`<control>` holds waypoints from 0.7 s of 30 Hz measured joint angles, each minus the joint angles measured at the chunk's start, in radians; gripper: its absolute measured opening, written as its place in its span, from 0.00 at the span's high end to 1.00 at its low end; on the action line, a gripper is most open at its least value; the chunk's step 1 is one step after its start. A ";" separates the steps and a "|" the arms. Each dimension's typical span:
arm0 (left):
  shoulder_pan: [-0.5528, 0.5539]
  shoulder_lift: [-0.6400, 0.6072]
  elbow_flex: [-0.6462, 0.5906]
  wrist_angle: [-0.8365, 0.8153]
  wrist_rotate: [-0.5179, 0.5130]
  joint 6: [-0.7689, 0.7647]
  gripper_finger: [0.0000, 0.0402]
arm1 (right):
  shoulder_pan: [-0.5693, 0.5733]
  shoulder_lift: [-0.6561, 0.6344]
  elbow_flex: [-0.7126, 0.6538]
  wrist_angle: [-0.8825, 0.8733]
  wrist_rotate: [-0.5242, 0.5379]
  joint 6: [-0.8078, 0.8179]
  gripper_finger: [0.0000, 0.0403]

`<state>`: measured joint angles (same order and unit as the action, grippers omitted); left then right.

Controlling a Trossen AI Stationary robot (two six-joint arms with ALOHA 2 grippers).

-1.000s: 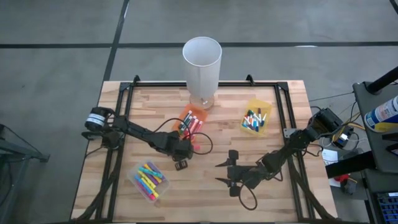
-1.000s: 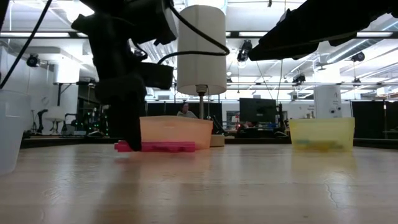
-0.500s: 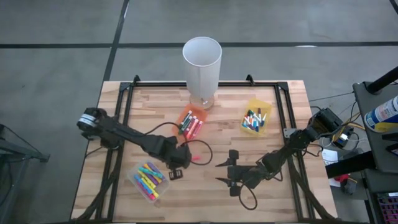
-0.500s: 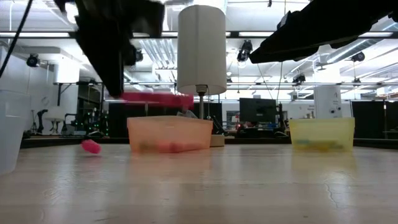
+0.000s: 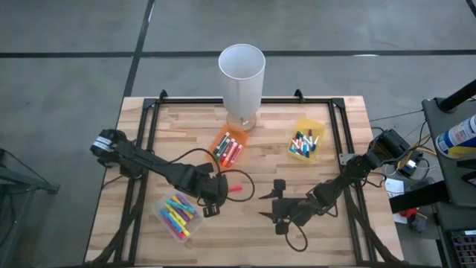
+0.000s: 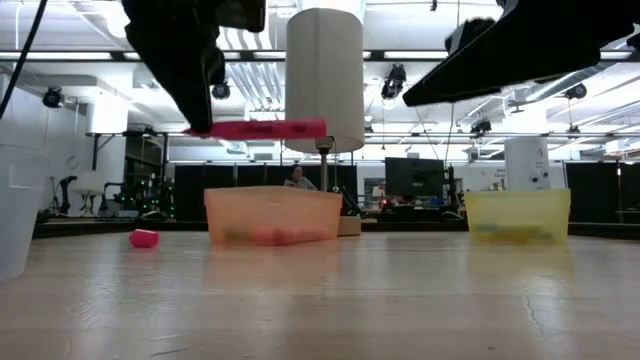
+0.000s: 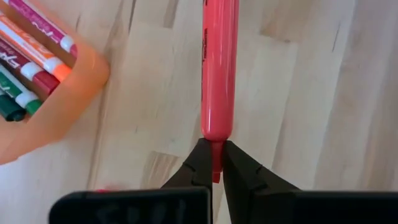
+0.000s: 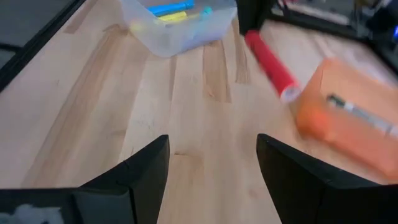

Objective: Pick & Place Markers
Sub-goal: Put the dark pink highlighter pen into the white bin

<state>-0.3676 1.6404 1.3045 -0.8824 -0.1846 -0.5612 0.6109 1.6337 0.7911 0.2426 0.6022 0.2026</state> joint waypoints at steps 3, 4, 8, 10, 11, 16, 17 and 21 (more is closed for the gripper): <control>-0.002 0.012 0.000 0.000 0.000 0.017 0.97 | -0.005 0.000 0.016 0.002 0.000 -0.100 0.42; -0.002 0.013 0.000 0.001 -0.003 0.018 0.97 | -0.011 0.000 0.024 0.004 -0.001 -0.130 0.42; -0.002 0.013 0.000 0.028 -0.016 0.044 0.97 | -0.047 0.000 0.061 0.003 -0.003 -0.211 0.42; -0.004 0.013 0.000 0.051 -0.018 0.056 0.97 | -0.070 0.000 0.077 0.001 -0.005 -0.238 0.42; -0.006 0.014 0.000 0.065 -0.018 0.066 0.97 | -0.083 0.000 0.085 0.000 -0.020 -0.245 0.42; -0.014 0.013 0.000 0.089 -0.026 0.096 0.97 | -0.147 0.000 0.119 -0.001 -0.149 -0.244 0.42; -0.014 0.013 0.000 0.089 -0.036 0.102 0.97 | -0.160 0.000 0.123 -0.002 -0.178 -0.235 0.42; -0.025 0.013 0.020 0.094 -0.074 0.146 0.97 | -0.214 0.000 0.129 -0.013 -0.281 -0.188 0.42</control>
<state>-0.3926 1.6539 1.3241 -0.7883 -0.2588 -0.4155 0.3972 1.6337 0.9199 0.2298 0.3216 0.0143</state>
